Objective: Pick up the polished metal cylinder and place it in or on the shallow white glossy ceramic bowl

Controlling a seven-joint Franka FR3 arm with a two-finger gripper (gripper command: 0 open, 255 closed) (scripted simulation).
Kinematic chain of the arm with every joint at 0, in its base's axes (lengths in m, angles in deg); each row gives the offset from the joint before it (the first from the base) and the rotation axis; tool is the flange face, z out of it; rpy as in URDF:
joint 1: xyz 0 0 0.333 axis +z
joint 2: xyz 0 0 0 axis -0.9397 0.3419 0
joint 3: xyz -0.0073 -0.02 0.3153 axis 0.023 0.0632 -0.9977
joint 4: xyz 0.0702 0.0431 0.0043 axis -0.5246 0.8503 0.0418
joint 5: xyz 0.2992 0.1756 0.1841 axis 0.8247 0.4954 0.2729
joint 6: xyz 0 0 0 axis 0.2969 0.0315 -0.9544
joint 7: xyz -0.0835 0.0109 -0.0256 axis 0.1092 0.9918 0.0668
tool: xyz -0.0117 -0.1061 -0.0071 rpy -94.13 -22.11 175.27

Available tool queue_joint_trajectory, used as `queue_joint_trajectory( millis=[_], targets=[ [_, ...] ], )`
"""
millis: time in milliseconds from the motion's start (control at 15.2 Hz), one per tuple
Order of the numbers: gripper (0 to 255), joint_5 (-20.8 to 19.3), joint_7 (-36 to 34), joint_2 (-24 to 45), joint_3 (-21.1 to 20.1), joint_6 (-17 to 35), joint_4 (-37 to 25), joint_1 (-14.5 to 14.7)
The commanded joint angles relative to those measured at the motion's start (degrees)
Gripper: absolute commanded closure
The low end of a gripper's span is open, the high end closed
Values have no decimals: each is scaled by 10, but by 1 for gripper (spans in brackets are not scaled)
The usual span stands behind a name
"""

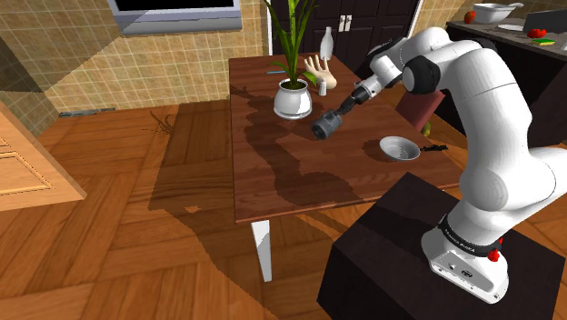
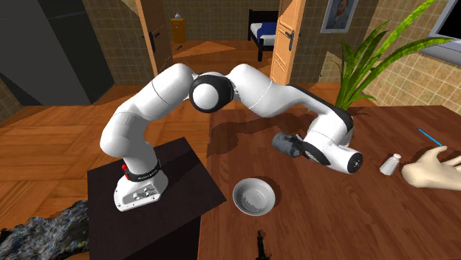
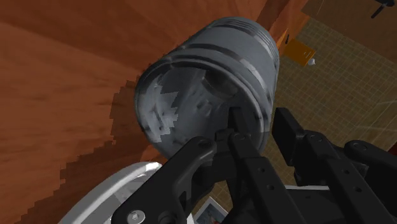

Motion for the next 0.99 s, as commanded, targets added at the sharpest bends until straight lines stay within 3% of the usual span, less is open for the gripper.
queue_joint_trajectory(
  millis=[0, 924],
  targets=[
    [255, -2, -3, -14, 2, -3, 9, 3],
    [255, -14, -50, -77, 12, -36, 15, 7]
  ],
)
